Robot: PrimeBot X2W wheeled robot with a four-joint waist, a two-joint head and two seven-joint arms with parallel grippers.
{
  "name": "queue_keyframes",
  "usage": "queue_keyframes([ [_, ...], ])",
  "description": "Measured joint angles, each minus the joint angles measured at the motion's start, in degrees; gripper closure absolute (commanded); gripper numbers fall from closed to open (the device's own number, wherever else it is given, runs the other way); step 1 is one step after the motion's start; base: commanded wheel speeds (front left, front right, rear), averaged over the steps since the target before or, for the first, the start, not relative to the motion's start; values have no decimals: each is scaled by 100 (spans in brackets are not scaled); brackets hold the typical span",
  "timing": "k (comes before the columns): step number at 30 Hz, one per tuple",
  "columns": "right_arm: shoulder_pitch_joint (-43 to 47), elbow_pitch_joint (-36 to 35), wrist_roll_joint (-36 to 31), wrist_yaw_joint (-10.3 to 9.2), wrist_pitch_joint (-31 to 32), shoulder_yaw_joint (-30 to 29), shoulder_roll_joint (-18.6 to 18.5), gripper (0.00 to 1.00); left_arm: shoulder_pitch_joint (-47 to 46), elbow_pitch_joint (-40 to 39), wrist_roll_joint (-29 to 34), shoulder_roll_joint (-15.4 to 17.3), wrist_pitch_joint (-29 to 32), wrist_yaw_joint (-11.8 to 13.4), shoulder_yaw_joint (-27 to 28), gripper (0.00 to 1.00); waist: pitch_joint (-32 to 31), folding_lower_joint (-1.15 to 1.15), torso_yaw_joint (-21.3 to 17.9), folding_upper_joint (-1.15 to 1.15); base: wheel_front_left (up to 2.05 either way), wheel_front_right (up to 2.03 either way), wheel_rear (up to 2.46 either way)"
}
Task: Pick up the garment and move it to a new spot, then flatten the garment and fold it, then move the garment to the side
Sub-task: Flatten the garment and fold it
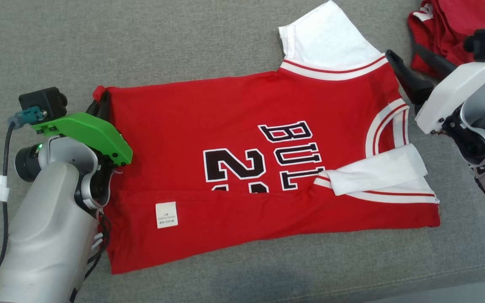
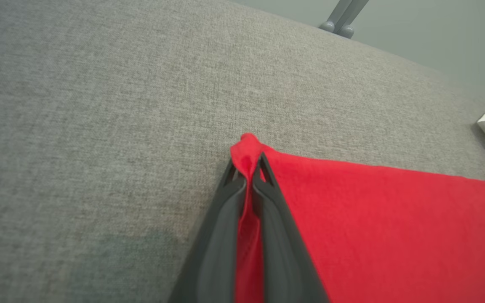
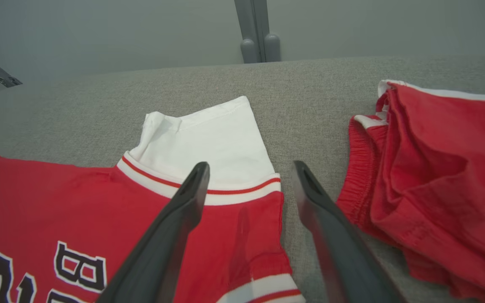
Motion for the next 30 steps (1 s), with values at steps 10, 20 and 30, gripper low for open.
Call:
queue_keyframes([
  [10,-718,481,-83,-196,388,-103,-58,0,-210,-267,140,-381,-334,-199,-283,100,189,0,475,0,0,0,0],
  [20,-1441,1056,-255,-500,892,-115,-190,0,-325,-649,427,-635,-728,-474,-735,100,565,0,1013,0,0,0,0],
  [30,-1772,1533,-453,-554,985,-27,-112,0,-329,-732,504,-683,-1016,-581,-896,100,969,0,1440,0,0,0,0],
])
